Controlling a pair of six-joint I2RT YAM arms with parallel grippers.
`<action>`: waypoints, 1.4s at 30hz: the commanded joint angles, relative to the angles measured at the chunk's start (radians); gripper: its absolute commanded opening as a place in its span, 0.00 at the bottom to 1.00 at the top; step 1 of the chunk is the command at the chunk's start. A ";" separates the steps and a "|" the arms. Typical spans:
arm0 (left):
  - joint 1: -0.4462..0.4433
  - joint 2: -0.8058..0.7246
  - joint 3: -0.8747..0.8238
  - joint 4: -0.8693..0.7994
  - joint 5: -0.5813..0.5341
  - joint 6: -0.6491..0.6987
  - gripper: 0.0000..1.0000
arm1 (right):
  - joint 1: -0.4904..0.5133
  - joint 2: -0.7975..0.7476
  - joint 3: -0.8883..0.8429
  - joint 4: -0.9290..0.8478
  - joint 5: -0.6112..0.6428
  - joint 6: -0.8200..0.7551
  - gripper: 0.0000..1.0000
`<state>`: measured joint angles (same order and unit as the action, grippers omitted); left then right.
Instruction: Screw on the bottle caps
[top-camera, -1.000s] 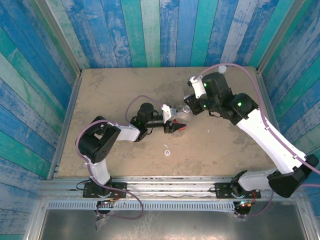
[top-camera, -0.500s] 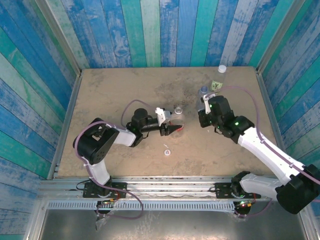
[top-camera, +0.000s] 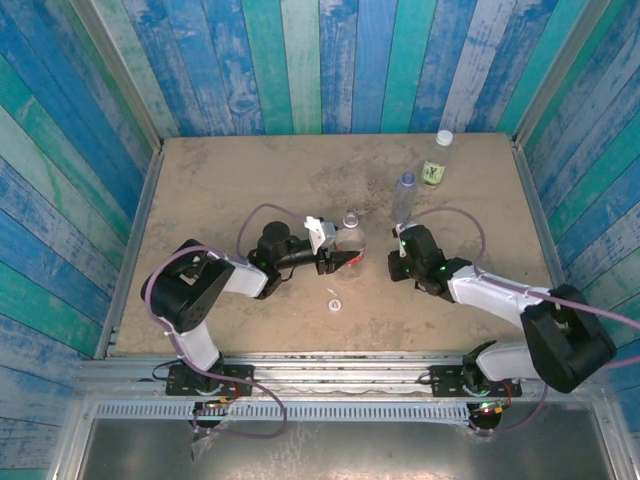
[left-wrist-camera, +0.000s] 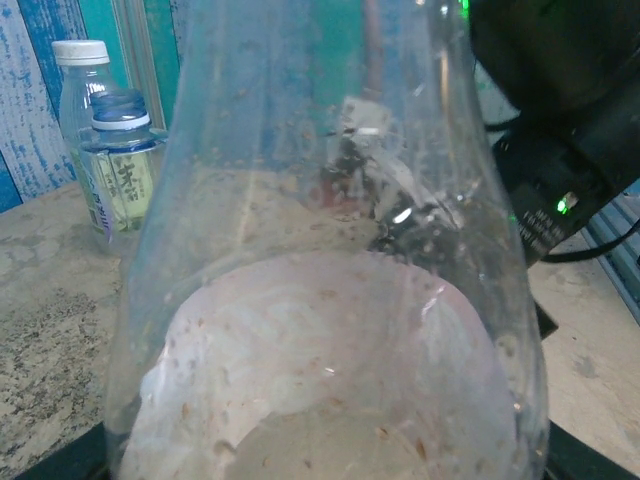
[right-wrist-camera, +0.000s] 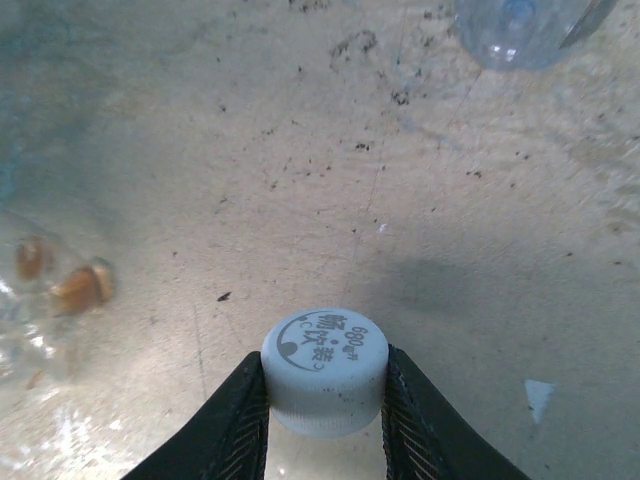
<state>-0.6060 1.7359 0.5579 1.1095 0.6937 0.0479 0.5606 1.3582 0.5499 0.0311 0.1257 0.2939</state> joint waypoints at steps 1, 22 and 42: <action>0.003 -0.021 -0.033 -0.156 -0.013 -0.012 0.62 | 0.000 0.054 -0.029 0.119 -0.007 0.025 0.32; 0.005 -0.094 -0.080 -0.220 -0.041 -0.034 0.62 | 0.002 0.011 0.104 -0.136 -0.004 0.010 0.75; 0.007 -0.124 -0.083 -0.117 -0.092 -0.049 0.84 | 0.001 -0.224 0.222 -0.379 -0.024 0.068 0.78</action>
<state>-0.6018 1.6440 0.4770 1.0058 0.6140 0.0029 0.5613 1.1717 0.7734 -0.3073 0.0906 0.3557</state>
